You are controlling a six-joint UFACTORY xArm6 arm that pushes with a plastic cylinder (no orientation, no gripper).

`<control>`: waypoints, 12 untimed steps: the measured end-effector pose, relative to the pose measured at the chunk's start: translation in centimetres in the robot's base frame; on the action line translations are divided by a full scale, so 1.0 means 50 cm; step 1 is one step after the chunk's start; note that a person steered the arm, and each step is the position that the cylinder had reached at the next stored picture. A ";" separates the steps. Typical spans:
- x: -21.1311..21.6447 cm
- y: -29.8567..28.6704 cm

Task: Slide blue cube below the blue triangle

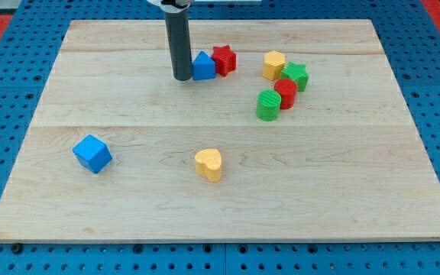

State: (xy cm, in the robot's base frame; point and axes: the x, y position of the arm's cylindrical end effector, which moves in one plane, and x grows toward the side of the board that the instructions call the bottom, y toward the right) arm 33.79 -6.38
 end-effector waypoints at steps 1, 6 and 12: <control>0.040 -0.008; 0.469 -0.096; 0.321 -0.212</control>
State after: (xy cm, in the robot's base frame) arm 49.86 -17.00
